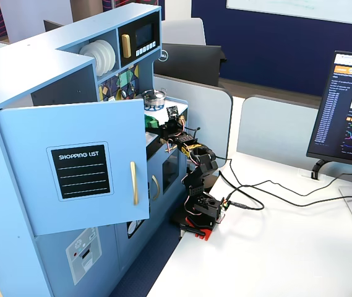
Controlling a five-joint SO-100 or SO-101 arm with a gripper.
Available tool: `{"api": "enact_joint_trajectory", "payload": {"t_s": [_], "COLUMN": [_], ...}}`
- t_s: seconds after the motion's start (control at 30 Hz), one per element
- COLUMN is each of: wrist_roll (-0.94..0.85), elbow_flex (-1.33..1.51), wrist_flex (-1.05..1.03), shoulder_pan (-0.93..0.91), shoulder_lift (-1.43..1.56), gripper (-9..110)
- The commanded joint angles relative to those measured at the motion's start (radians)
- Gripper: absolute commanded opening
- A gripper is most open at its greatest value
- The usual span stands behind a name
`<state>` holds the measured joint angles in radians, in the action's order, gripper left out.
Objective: Pick up the lid from the counter and put it on the green recipient
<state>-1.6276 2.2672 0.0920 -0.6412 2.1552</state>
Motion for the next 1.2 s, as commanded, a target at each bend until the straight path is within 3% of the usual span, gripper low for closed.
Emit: {"api": "enact_joint_trajectory", "payload": {"t_s": [0.0,0.27,0.43,0.5,0.63,1.03,1.17], "wrist_roll": [0.000,0.000,-0.020,-0.034,-0.071,-0.049,-0.035], "elbow_flex": [-0.138,-0.229,-0.273,-0.284,-0.282,-0.279,-0.318], "wrist_flex": [0.029,0.031,0.032,0.037,0.040,0.097,0.020], "shoulder_pan": [0.023,0.054,0.069,0.077,0.101,0.101,0.106], "shoulder_lift": [-0.051,-0.156,-0.206,-0.222,-0.233,-0.181,-0.106], "gripper": [43,41,33,26,0,0,0]}}
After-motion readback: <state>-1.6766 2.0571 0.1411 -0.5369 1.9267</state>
